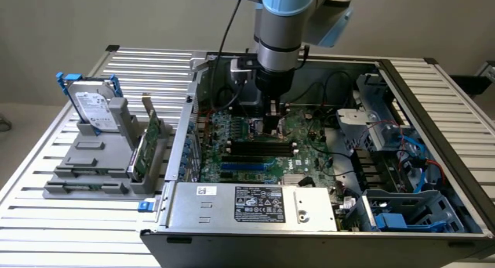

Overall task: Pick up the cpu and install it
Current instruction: 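Place the cpu into insertion slot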

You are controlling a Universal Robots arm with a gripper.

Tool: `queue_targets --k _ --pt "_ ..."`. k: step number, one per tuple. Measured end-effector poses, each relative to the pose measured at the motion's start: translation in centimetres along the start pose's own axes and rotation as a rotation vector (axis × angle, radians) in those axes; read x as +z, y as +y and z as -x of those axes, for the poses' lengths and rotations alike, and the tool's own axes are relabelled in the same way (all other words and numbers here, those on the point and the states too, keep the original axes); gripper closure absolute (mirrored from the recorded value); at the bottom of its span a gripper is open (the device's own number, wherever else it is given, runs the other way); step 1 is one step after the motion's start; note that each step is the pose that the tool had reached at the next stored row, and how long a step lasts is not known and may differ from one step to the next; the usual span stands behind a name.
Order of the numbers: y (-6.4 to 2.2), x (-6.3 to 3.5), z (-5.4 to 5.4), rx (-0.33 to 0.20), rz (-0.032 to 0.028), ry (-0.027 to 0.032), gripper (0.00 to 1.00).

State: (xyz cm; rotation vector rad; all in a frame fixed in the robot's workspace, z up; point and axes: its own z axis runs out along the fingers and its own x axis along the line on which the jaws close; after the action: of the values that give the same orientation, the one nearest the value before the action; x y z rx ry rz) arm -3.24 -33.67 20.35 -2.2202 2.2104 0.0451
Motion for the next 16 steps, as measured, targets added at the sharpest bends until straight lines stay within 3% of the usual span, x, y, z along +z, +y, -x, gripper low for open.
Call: queue_targets --k 16 --pt "0.0 0.29 -0.01 0.0 -0.0012 -0.0104 0.37"
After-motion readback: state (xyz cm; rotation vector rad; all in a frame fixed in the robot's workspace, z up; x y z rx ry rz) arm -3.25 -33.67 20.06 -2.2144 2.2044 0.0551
